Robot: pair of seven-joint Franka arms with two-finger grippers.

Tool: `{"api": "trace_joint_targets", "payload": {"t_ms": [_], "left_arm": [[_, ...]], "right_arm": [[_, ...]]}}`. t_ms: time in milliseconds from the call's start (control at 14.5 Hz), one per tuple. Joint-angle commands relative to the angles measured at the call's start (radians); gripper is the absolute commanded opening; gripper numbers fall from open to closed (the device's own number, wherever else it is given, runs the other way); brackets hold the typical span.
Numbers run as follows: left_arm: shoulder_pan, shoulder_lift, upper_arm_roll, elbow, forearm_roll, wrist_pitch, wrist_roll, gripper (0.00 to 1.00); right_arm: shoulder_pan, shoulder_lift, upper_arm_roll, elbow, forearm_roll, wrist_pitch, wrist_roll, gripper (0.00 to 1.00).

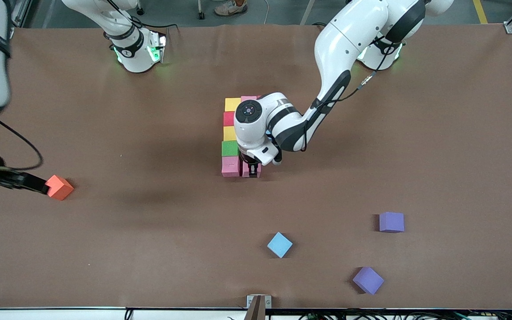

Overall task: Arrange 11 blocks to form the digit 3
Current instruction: 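Place the pink cube below the green cube while the right gripper withdraws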

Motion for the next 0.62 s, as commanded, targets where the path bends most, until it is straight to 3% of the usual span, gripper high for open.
{"api": "trace_joint_targets", "payload": {"t_ms": [0,275,551], "left_arm": [[-0.021,0.021,0.017,0.024,-0.009,0.001,-0.006,0.27],[-0.052,0.028,0.049,0.023,-0.009,0.004,-0.004,0.27],[-0.051,0.025,0.050,0.024,-0.008,0.022,-0.006,0.27]], "right_arm": [[-0.004,-0.145,0.020,-0.102,-0.004,-0.026,-0.004,1.00],[-0.006,-0.161,-0.017,-0.096,-0.003,-0.077,-0.076,1.00],[-0.001,-0.187,-0.012,-0.121,-0.005,-0.085,-0.093,1.00]]}}
